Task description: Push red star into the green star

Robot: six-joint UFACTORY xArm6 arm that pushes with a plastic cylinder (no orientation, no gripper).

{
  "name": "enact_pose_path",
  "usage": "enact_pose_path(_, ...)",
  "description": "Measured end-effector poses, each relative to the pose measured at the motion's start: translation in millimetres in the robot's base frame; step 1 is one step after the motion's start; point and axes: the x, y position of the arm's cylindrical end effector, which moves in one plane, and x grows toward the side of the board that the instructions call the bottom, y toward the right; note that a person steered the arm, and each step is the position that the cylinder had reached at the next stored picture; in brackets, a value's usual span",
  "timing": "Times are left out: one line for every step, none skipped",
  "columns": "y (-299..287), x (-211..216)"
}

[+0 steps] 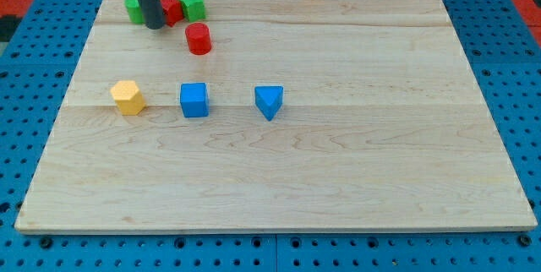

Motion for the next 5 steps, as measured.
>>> enact_pose_path(17.1,4.8)
enact_pose_path(17.6,-2.1)
enact_pose_path(14.7,-11.1)
enact_pose_path(13.9,-3.8)
enact_pose_path(13.9,23.7)
